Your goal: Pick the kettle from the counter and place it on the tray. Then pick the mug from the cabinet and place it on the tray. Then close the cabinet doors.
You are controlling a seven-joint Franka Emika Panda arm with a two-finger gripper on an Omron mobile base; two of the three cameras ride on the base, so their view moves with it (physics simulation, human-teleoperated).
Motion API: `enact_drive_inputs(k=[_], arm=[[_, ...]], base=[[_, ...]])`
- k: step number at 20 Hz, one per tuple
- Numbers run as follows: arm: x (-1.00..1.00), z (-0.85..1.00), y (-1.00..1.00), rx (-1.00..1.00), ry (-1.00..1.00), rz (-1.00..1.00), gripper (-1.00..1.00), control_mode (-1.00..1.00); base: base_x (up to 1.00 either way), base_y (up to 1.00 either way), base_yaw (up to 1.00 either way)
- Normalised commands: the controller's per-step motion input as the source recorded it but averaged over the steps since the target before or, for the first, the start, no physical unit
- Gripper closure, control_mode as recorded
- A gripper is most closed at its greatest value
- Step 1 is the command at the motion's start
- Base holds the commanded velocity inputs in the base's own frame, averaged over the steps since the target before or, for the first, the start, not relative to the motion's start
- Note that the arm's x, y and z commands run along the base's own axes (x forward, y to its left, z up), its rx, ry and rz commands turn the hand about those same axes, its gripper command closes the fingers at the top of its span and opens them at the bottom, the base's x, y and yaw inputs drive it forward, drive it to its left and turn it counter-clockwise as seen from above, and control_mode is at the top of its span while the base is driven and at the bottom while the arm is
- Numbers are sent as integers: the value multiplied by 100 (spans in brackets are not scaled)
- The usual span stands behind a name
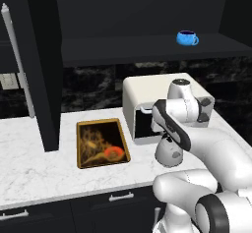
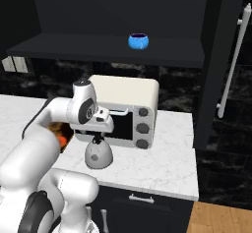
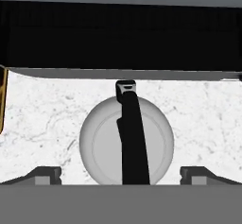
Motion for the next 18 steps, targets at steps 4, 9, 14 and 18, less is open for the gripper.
enact_drive_inputs(k=[4,9,14,18], arm=[[0,-22,-5,2,1,0,-100,-100],[0,-27,-1,0,0,0,-100,-100],[0,-23,0,0,0,0,-100,-100],[0,-7,0,0,1,0,-100,-100]], base=[[0,0,0],[0,0,0],[0,0,0],[0,0,0]])
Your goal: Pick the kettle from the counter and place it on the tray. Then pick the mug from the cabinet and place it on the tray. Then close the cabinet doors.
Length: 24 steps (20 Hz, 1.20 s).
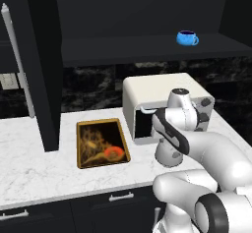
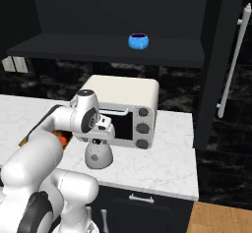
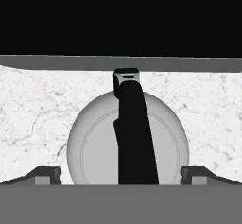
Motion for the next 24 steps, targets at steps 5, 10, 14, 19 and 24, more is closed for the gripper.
enact_drive_inputs(k=[5,10,14,19,24], arm=[[0,0,0,0,0,0,100,-100],[0,0,0,0,0,0,100,-100],[-1,2,1,0,0,1,100,-100],[-15,47,24,5,0,0,100,-100],[-4,65,90,5,0,2,100,-100]], base=[[0,0,0],[0,0,0],[0,0,0],[0,0,0],[0,0,0]])
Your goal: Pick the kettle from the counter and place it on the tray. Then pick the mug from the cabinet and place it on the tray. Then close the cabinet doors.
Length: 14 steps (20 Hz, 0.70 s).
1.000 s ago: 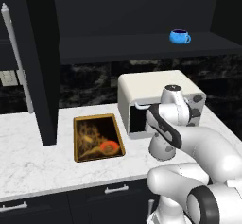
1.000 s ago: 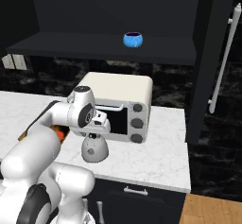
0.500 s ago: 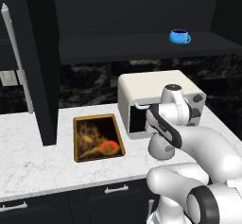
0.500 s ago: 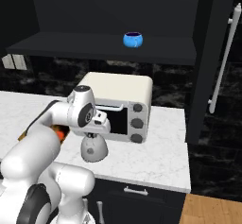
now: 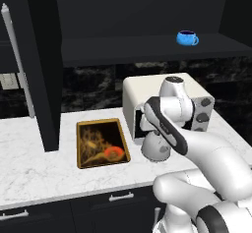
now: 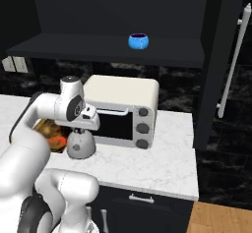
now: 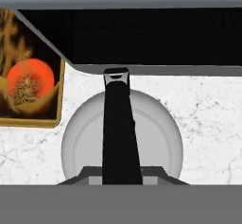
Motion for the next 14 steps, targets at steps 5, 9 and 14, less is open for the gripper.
enact_drive_inputs(k=[5,9,14], arm=[[0,38,100,0,0,1,100,-100],[11,22,100,-5,2,0,100,-100],[46,0,83,-4,7,-2,100,-100]], base=[[0,0,0],[0,0,0],[0,0,0]])
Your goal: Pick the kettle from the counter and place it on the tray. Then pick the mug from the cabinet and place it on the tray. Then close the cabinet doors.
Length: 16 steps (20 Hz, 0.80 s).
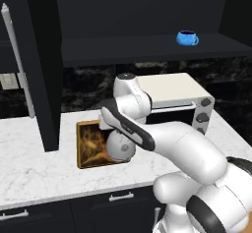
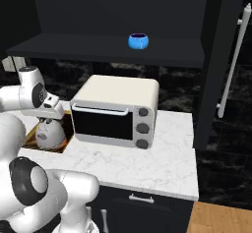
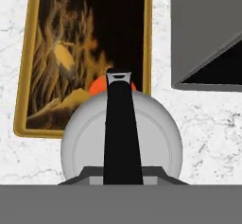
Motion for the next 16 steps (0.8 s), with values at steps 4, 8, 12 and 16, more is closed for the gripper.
enact_drive_inputs(k=[4,8,12,16], arm=[[62,-2,73,0,0,-7,100,-100],[83,-2,57,0,-1,-13,100,-100],[91,-13,31,0,0,-13,100,-100],[79,-22,11,0,0,-9,100,-100]], base=[[0,0,0],[0,0,0],[0,0,0],[0,0,0]])
